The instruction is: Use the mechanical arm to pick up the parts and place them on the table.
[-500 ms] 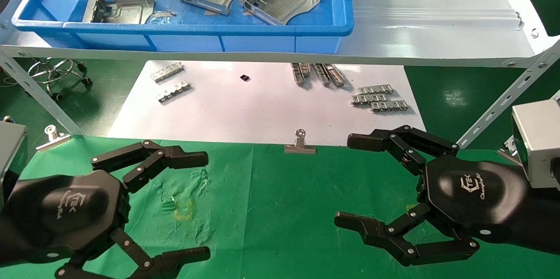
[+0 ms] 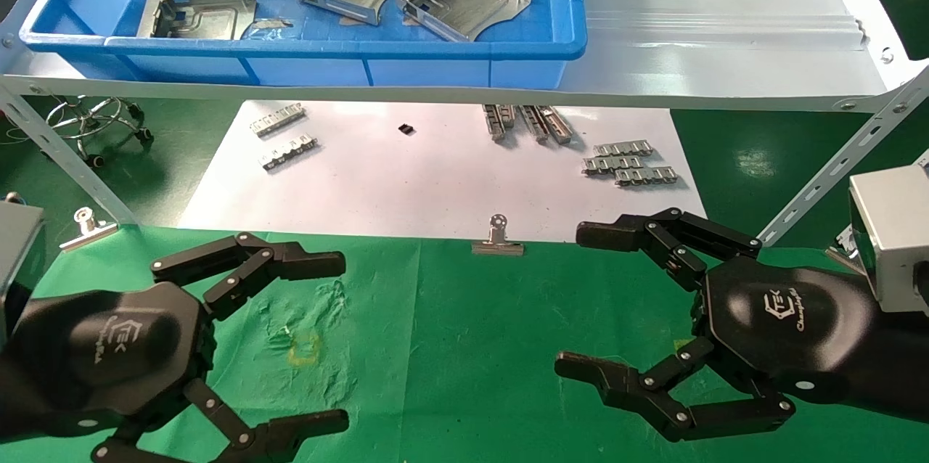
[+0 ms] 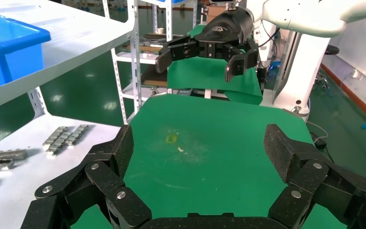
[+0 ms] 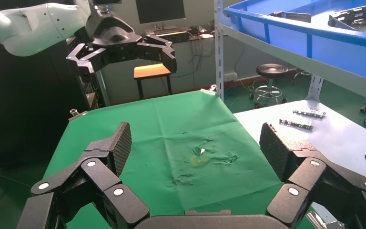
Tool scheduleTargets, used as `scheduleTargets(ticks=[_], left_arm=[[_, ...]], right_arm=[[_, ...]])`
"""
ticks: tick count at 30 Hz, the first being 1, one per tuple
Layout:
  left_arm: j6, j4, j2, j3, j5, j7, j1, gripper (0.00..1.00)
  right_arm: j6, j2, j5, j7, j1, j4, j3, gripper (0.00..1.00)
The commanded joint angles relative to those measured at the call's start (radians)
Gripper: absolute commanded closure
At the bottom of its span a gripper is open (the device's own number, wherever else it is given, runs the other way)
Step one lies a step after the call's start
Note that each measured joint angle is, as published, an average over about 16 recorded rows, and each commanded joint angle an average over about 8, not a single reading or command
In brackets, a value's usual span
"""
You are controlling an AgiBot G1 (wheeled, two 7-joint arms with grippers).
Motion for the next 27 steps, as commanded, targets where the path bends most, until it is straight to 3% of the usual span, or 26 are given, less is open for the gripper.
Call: scheduleTargets(ticks=[1, 3, 4, 10, 18, 27], left_arm=[[0.000, 0.000, 0.000, 0.000, 0.000, 0.000, 0.000, 0.00], [0.000, 0.000, 0.000, 0.000, 0.000, 0.000, 0.000, 0.00], [0.000, 0.000, 0.000, 0.000, 0.000, 0.000, 0.000, 0.00], [-0.045, 0.009, 0.017, -0.003, -0.004, -0.025, -0.013, 0.00], [-0.194, 0.023, 0.080, -0.006, 0.008, -0.085, -0.073, 0.00], [-0.420, 0.087, 0.171, 0.047, 0.149, -0.181, -0.243, 0.00]], right_arm=[[0.000, 0.000, 0.000, 0.000, 0.000, 0.000, 0.000, 0.67], [0.000, 0.000, 0.000, 0.000, 0.000, 0.000, 0.000, 0.92], [0.000, 0.000, 0.000, 0.000, 0.000, 0.000, 0.000, 1.00], [0.000, 0.000, 0.000, 0.000, 0.000, 0.000, 0.000, 1.00], [0.000, 0.000, 0.000, 0.000, 0.000, 0.000, 0.000, 1.00], [0.000, 0.000, 0.000, 0.000, 0.000, 0.000, 0.000, 1.00]])
